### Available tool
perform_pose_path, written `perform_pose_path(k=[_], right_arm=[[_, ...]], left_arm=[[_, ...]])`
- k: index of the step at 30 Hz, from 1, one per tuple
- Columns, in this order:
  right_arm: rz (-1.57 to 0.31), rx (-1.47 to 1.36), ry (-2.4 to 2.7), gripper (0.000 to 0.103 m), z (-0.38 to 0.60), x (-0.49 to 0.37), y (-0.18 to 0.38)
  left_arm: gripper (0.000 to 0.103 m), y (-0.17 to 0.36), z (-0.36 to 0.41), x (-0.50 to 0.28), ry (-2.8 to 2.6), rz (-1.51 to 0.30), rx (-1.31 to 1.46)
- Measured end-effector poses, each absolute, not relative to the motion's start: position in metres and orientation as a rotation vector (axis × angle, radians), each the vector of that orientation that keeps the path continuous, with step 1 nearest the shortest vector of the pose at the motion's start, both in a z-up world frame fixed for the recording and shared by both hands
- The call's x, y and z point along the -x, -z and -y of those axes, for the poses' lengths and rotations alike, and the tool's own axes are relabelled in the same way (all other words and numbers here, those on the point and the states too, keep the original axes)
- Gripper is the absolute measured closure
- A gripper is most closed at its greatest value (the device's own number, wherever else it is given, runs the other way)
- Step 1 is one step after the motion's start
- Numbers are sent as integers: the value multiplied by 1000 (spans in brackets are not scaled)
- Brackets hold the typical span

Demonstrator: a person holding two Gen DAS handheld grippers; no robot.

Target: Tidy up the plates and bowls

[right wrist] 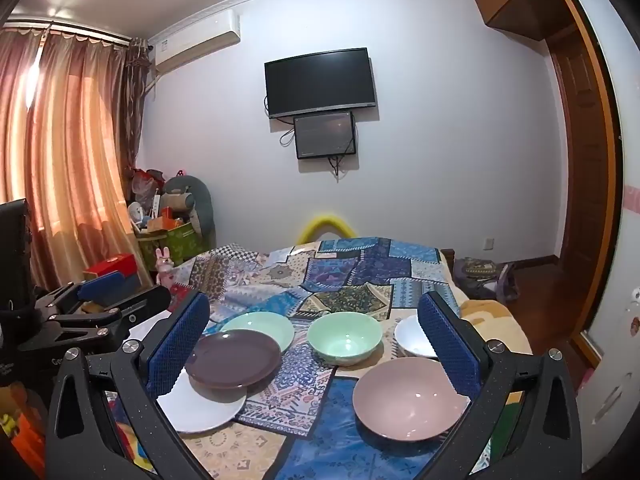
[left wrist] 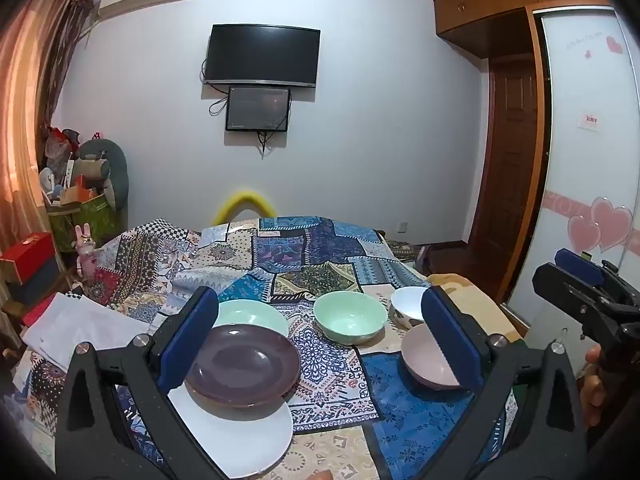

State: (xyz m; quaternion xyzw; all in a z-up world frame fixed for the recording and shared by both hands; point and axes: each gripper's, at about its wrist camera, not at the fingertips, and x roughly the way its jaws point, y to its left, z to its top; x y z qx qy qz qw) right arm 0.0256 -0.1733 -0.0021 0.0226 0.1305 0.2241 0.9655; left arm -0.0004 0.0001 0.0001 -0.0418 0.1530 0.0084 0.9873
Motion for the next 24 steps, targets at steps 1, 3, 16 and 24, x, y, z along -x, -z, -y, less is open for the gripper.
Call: perform_pose_path(k=[1,3,16,24], right_arm=[[-265,-45,-453,0,173,-26,2],[-266,-44,-452,0,173,-26,2],[-268,-40,-453,0,173,-26,3],[-266,-40,-452,0,173,-24,2]], left_arm=[[0,0,0,1,-18,-305,83],[0,0,0,0,-17,-312,77],[0,2,5,-4,-18,-313,68],[0,-3,6,1,-23,-303,63]])
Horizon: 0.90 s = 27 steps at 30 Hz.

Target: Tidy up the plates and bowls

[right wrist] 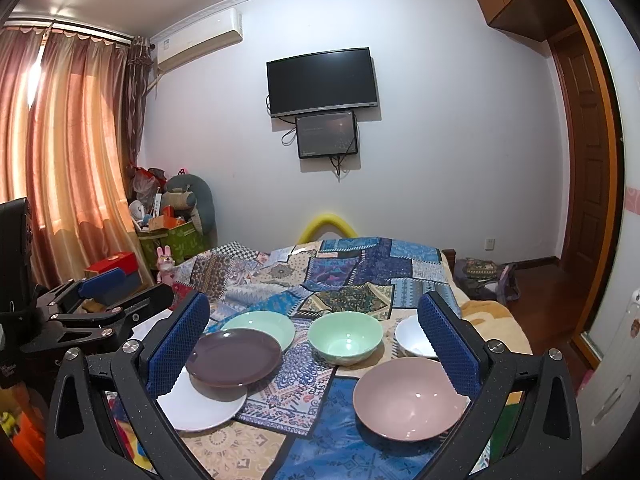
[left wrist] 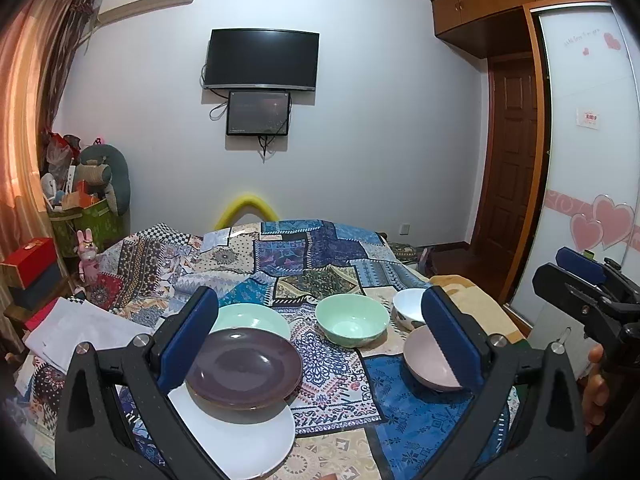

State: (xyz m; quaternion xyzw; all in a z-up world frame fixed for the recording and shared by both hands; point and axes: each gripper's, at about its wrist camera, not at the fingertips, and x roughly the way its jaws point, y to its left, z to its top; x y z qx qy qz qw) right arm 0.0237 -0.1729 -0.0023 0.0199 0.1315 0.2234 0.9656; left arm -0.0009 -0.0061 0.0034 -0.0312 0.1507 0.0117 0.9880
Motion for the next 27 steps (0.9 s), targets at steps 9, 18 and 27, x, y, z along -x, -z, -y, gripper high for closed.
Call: perform_pose_path(k=[9,18,27], right_arm=[[-270,-41,-452,0,170,-24,2],[-271,-44,-454,0,171,-23,3],[-271,-47,-454,0,171,-23,4]], left_arm=[[0,-3,5,2,-19,-303,68],[0,-3,5,0,-18,-308,72],[0,-1,5,-1,-20,-306,73]])
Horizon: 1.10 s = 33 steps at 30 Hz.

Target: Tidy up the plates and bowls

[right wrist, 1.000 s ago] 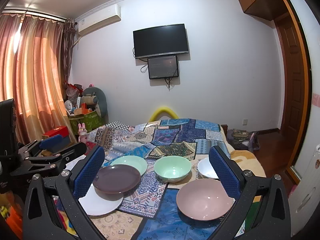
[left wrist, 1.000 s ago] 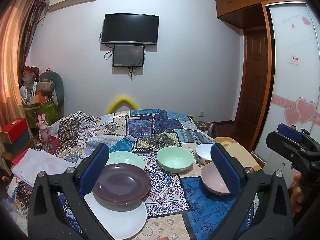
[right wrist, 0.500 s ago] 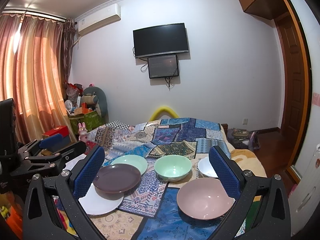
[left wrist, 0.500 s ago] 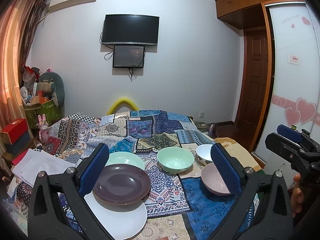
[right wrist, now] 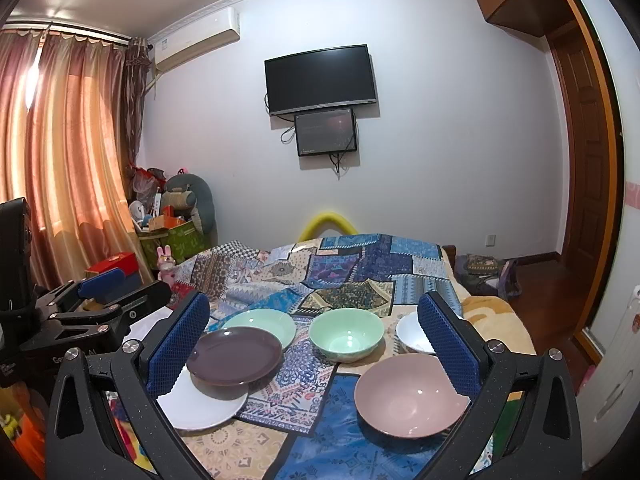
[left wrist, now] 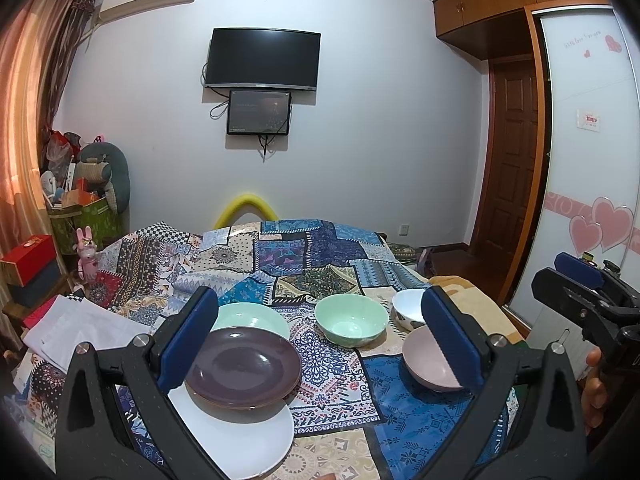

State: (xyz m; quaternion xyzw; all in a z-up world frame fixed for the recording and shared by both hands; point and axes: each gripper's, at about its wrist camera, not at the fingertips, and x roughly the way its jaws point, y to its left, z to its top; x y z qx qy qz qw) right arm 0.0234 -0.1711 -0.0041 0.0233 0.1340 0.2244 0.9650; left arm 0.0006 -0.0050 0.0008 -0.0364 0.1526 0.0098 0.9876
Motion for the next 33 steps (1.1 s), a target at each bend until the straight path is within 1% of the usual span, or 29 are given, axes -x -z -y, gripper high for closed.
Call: perform_pose_path(k=[33], right_arm=[[-281,-55,-455,0,172,-26,12]], left_arm=[[0,2,1,-2,-15,-318,87]])
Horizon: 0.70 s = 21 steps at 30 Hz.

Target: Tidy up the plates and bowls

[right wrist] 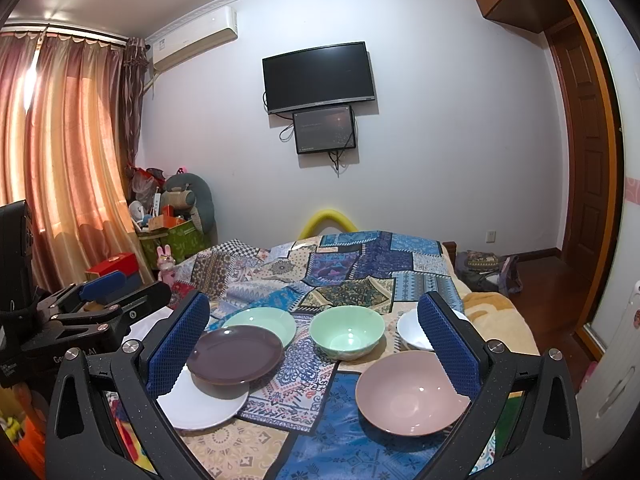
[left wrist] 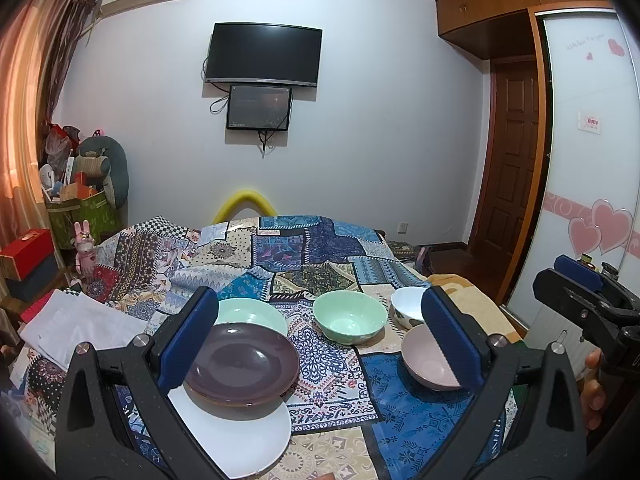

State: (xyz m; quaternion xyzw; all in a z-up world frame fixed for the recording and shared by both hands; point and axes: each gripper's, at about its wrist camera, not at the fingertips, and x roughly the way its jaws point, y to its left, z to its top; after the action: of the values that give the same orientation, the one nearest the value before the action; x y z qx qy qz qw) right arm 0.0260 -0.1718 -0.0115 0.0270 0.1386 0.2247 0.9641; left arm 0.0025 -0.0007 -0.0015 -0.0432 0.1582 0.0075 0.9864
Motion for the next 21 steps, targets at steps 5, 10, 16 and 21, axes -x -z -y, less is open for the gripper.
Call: perform_pose_path(k=[5,10,16,21], right_arm=[[-290,-49,-455,0,169,-28,15],[-320,-46,-458,0,165,-35,20],[-380,-44,-474,0,153,-49,35],[-446,-45,-501,0,138,-63,51]], left_arm=[[0,4,-2,-6,1,-330,92],[0,10,-10,-14,19,-361,104],[0,25,-32,-29,-3,-414,109],[0,45,-52,-45,12,-489,104]])
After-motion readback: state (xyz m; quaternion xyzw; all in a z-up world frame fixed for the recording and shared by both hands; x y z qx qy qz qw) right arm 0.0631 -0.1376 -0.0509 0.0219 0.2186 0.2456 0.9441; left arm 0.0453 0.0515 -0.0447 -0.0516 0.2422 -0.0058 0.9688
